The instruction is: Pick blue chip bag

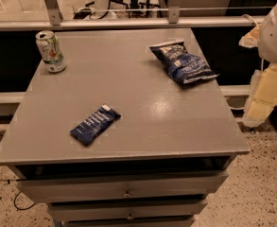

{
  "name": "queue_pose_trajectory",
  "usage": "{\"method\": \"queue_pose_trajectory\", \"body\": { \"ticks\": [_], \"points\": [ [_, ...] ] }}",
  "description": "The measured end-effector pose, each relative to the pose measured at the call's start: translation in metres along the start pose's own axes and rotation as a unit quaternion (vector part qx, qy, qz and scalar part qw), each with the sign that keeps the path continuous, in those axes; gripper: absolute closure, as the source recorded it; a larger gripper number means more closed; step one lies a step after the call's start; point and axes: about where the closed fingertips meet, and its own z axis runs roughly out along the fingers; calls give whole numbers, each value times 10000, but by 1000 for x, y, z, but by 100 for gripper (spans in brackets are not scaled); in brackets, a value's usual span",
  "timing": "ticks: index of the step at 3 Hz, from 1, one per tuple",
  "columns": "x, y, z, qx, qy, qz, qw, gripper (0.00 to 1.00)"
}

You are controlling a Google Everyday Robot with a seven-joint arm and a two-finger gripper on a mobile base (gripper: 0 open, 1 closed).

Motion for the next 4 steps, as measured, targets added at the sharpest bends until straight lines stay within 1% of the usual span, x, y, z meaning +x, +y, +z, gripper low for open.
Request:
{"method": "queue_pose_trajectory", "body": {
  "ticks": [1, 2, 3, 4],
  "points": [
    [0, -1, 1, -1, -40, 35, 10000, 0],
    [4, -24, 11, -38, -712, 617, 9955, 0],
    [1, -69, 37, -105, -1589, 1347, 9780, 0],
    [-20, -128, 85, -111, -2433, 2062, 9477, 0]
  ]
}}
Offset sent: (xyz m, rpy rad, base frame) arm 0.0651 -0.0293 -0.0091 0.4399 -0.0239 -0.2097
